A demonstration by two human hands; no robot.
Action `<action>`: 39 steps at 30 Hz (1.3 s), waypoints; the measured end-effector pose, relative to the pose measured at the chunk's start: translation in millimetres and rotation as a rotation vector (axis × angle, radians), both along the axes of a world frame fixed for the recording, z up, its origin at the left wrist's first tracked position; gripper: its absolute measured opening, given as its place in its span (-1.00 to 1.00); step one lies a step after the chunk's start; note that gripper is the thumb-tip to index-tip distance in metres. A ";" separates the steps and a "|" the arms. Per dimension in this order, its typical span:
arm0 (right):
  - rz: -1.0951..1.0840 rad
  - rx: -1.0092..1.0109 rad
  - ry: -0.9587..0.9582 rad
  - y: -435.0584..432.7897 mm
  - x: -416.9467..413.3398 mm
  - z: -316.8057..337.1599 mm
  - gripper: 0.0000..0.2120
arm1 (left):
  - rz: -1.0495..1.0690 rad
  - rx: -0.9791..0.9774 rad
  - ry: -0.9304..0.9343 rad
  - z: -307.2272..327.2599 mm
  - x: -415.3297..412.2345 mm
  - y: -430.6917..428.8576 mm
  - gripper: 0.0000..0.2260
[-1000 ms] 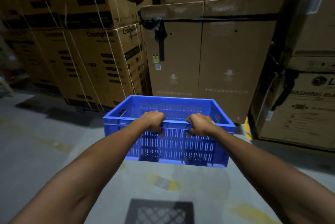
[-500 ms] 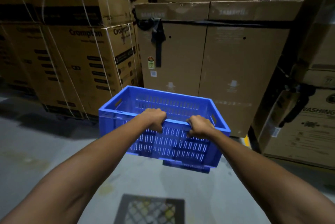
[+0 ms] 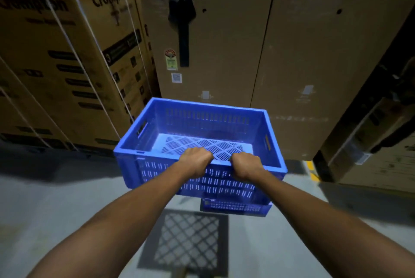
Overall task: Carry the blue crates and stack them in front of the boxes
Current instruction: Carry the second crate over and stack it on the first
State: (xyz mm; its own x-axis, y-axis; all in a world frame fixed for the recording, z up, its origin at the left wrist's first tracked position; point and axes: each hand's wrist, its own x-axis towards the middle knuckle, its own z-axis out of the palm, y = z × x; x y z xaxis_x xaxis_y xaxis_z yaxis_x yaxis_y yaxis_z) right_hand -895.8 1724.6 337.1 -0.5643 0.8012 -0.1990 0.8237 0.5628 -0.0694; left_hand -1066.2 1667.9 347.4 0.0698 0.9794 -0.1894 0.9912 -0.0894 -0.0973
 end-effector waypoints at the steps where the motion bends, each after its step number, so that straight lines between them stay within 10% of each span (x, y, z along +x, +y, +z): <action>1: 0.002 0.023 0.013 13.0 -6.6 -20.0 -0.80 | 0.002 0.005 0.021 -19.9 -7.4 14.4 -0.91; 19: 0.146 0.023 0.127 144.4 -89.8 -426.5 -0.75 | 0.221 -0.057 0.141 -430.2 -84.7 144.4 -0.76; 39: 0.135 0.015 0.115 189.3 -155.7 -593.4 -0.74 | 0.243 -0.101 0.126 -601.2 -147.7 191.7 -0.76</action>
State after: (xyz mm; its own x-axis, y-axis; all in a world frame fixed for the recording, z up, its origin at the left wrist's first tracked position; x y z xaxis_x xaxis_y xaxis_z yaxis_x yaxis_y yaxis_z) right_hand -1051.5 1913.9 -256.3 -0.6854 0.7189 -0.1157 0.7275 0.6696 -0.1499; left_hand -1213.9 1859.7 -253.8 -0.1947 0.9404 -0.2787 0.9655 0.1337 -0.2234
